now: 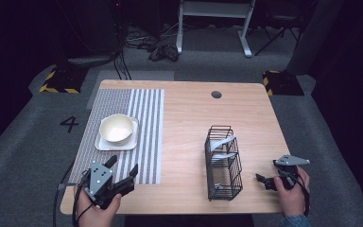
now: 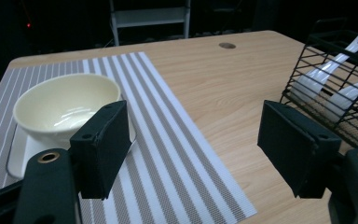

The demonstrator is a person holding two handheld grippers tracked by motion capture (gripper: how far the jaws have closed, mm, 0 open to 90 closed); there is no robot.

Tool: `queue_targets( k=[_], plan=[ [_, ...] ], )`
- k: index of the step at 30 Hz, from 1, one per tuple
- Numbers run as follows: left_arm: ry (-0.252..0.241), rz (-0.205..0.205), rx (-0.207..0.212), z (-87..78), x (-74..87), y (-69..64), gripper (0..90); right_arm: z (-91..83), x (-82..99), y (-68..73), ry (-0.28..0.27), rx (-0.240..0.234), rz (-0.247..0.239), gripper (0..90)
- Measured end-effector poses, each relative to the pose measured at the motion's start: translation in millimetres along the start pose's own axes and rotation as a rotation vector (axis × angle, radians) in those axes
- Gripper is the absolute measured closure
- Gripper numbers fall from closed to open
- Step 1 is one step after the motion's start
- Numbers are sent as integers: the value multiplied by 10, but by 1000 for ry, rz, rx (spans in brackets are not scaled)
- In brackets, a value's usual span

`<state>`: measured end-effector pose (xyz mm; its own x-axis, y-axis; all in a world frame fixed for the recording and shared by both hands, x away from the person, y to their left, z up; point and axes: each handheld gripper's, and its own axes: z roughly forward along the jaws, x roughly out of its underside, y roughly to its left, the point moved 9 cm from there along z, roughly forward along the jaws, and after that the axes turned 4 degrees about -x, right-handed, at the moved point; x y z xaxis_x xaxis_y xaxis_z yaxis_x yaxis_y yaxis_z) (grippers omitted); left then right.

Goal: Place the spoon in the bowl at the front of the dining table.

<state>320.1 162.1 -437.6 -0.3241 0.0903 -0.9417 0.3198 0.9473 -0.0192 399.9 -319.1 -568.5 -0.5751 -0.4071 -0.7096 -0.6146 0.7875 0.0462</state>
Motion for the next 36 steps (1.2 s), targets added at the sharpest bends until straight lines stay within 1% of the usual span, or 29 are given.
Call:
queue_targets(
  k=[3,9,11,13,15,18,24,25,26,32,36],
  plan=[
    [-8,14,20,37,-53,-111,249,0,0,0,0,0,0,0],
    [-4,35,55,141,-107,-315,249,0,0,0,0,0,0,0],
    [-4,38,55,176,-127,-371,249,0,0,0,0,0,0,0],
    [-2,49,50,211,-146,-430,246,0,0,0,0,0,0,0],
    [-3,46,51,236,-161,-482,240,0,0,0,0,0,0,0],
    [-6,47,70,271,-191,-585,236,-2,1,0,2,-1,0,0],
    [-12,65,117,316,-258,-801,237,0,0,0,0,0,0,0],
    [-13,68,134,331,-277,-872,237,0,0,1,0,0,0,0],
    [-13,68,134,331,-277,-872,237,0,0,0,0,0,0,0],
    [-25,83,173,362,-339,-1056,243,0,0,0,0,0,0,0],
    [-22,93,200,376,-355,-1171,249,0,0,0,0,0,0,0]
  ],
)
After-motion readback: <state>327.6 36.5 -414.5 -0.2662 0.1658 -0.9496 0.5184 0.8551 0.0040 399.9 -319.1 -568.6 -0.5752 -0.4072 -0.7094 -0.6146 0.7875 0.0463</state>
